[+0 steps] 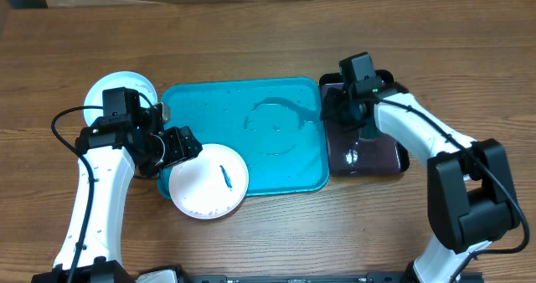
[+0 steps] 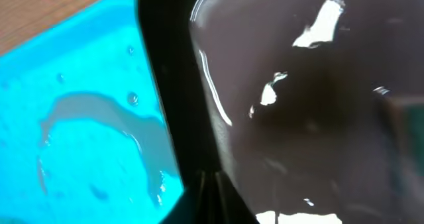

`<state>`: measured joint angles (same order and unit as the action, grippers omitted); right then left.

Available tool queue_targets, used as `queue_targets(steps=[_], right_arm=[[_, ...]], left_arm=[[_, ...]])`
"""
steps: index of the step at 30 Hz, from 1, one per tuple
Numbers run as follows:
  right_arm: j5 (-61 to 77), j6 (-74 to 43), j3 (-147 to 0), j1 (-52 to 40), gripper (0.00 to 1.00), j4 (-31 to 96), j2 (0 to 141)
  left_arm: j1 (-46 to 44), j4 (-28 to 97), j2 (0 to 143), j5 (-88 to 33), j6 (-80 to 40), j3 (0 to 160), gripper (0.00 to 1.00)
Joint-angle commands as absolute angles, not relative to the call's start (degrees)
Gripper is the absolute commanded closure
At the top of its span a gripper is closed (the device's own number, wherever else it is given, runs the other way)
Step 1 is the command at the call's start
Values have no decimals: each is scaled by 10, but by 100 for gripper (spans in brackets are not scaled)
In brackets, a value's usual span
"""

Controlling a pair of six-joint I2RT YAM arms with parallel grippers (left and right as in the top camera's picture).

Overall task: Clean dirty plates on tray and stack at the side
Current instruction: 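Drag the blue-streaked plate right to the teal tray's center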

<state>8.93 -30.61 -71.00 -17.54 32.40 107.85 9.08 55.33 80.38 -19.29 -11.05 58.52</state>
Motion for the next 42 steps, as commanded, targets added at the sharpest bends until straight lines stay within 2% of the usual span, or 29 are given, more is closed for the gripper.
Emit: queue_targets(steps=[1,3,5,9,13,19,22,24,25,32,36,38,39,42], right_arm=[[91,-270,-794,-142,85,384,1058],[91,-263,-829,-127,78,439,1054],[91,-249,-857,-112,64,488,1054],[88,-222,-866,-81,27,539,1054],[56,-222,-861,-58,0,566,1055],[43,-222,-861,-46,0,575,1055],[43,-222,-861,-46,0,575,1055],[43,-222,-861,-46,0,574,1055],[43,-222,-861,-46,0,573,1055],[43,-222,-861,-46,0,573,1055],[43,-223,-861,-46,0,573,1055],[43,-222,-861,-46,0,573,1055],[43,-222,-861,-46,0,573,1055],[43,-222,-861,-46,0,573,1055]], left_arm=[[90,566,804,-145,-133,581,21],[90,582,804,-105,-155,581,21],[90,597,804,-64,-177,581,0],[90,617,804,16,-222,581,0],[90,615,804,63,-265,581,0],[90,615,804,84,-290,569,0],[90,614,804,68,-303,543,18],[90,607,804,49,-309,522,39],[90,601,804,38,-309,513,44],[90,526,804,-9,-292,440,40],[90,484,804,-77,-249,415,43],[90,477,804,-87,-246,408,52],[90,473,804,-89,-246,402,68],[90,474,804,-89,-246,397,92]])
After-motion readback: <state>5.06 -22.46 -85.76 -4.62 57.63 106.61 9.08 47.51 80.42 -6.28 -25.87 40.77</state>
